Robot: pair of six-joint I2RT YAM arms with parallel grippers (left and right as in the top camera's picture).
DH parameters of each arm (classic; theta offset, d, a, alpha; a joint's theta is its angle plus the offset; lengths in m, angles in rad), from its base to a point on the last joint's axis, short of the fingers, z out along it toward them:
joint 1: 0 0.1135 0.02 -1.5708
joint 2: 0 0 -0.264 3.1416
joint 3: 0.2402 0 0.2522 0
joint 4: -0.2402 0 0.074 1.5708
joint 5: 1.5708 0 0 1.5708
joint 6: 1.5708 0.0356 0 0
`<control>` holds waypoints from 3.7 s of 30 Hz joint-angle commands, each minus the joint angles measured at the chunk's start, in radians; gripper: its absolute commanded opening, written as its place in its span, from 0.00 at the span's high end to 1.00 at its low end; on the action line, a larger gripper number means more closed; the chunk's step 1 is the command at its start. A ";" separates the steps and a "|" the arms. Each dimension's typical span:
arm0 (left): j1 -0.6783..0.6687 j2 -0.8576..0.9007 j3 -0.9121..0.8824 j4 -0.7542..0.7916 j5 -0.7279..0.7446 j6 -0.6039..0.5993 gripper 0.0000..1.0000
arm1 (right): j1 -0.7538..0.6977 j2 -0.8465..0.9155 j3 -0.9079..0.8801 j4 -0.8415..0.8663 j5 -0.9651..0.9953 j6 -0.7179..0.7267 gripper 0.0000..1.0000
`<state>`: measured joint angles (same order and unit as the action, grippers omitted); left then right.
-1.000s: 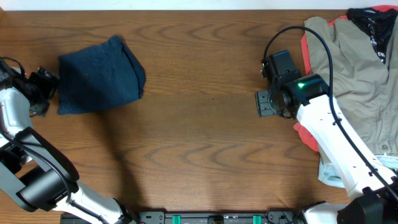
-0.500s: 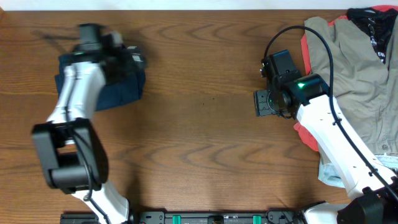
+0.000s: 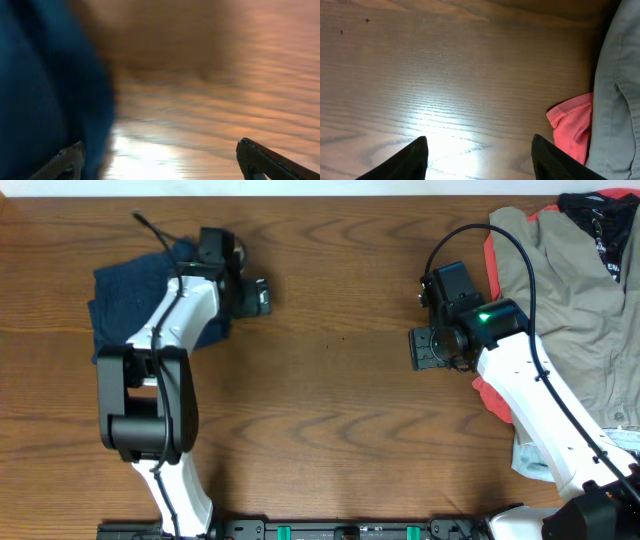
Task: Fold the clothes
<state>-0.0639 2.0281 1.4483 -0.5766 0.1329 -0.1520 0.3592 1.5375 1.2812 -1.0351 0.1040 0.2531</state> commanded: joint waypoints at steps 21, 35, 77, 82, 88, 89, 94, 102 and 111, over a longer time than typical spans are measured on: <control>0.216 -0.038 0.015 -0.070 0.062 0.003 0.02 | -0.011 -0.017 0.013 -0.001 -0.003 0.017 0.35; -0.146 -0.109 0.015 -0.337 0.019 0.122 0.02 | -0.221 -0.017 0.013 0.006 -0.172 0.057 0.12; -0.162 -1.610 -0.550 -0.360 -0.111 0.005 0.02 | -0.429 -1.006 -0.492 0.056 -0.216 -0.090 0.01; -0.162 -1.607 -0.550 -0.364 -0.111 0.005 0.02 | -0.429 -1.004 -0.492 0.034 -0.215 -0.090 0.01; -0.162 -1.607 -0.550 -0.364 -0.111 0.005 0.02 | -0.429 -1.004 -0.492 0.017 -0.216 -0.090 0.01; -0.162 -1.607 -0.550 -0.364 -0.111 0.005 0.02 | -0.429 -1.004 -0.492 0.017 -0.215 -0.090 0.01; -0.162 -1.607 -0.550 -0.364 -0.111 0.005 0.02 | -0.429 -1.004 -0.492 0.017 -0.216 -0.090 0.01; -0.162 -1.607 -0.550 -0.364 -0.111 0.005 0.02 | -0.429 -1.036 -0.493 -0.015 -0.180 -0.094 0.01; -0.162 -1.607 -0.550 -0.364 -0.111 0.005 0.02 | -0.386 -1.236 -0.603 0.162 -0.188 -0.166 0.01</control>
<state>-0.2295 0.4217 0.9073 -0.9390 0.0372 -0.1349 -0.0505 0.3695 0.7368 -0.9035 -0.0929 0.1276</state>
